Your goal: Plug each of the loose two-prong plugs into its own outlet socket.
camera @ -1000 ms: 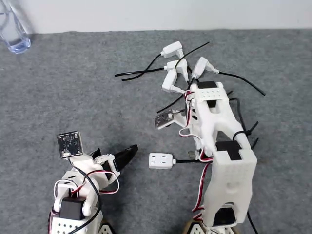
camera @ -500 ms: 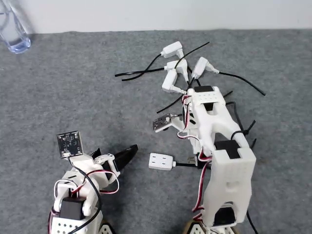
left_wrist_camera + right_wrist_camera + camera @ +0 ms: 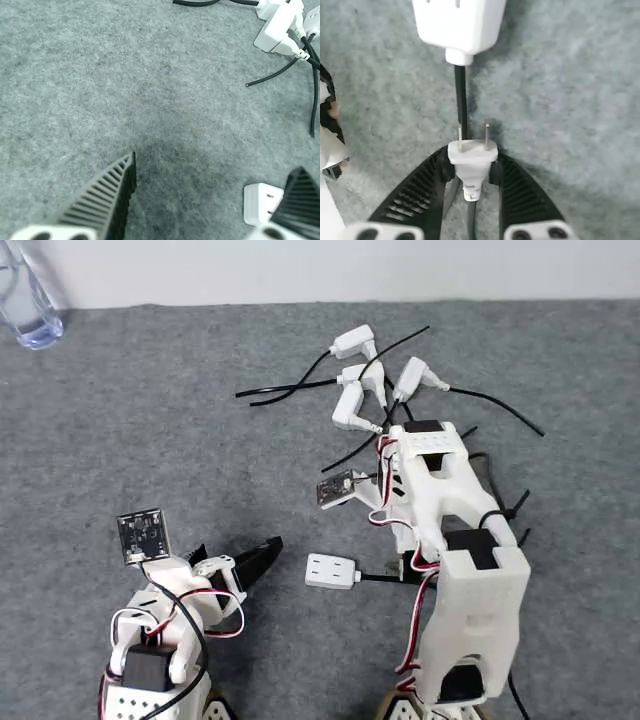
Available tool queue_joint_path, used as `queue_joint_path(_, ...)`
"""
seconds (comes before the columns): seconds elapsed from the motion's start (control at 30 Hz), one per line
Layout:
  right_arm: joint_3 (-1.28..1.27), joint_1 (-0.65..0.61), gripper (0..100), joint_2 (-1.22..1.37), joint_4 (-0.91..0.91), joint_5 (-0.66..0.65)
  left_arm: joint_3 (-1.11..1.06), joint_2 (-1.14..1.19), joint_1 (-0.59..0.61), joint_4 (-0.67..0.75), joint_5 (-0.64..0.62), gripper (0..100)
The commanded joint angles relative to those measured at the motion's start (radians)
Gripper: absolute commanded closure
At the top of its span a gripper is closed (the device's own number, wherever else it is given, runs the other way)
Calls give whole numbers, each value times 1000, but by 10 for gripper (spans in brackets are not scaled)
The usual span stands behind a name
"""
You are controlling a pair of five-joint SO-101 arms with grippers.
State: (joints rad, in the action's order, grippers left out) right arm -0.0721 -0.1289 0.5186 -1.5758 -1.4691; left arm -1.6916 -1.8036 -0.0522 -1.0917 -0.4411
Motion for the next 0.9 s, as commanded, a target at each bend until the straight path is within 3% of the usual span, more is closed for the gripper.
queue_joint_path(0.0, -3, 31, 991, -65, 33, 9, 8, -6, 3, -2, 2, 567)
queue_joint_path(0.27, -11, 81, 991, -337, 176, 15, 8, -6, 3, -2, 2, 567)
queue_joint_path(0.57, -161, 136, 991, -239, 529, 57, 8, -6, 3, -2, 2, 567)
queue_joint_path(0.87, -169, 139, 988, -211, 527, 57, 8, -6, 3, -2, 2, 567)
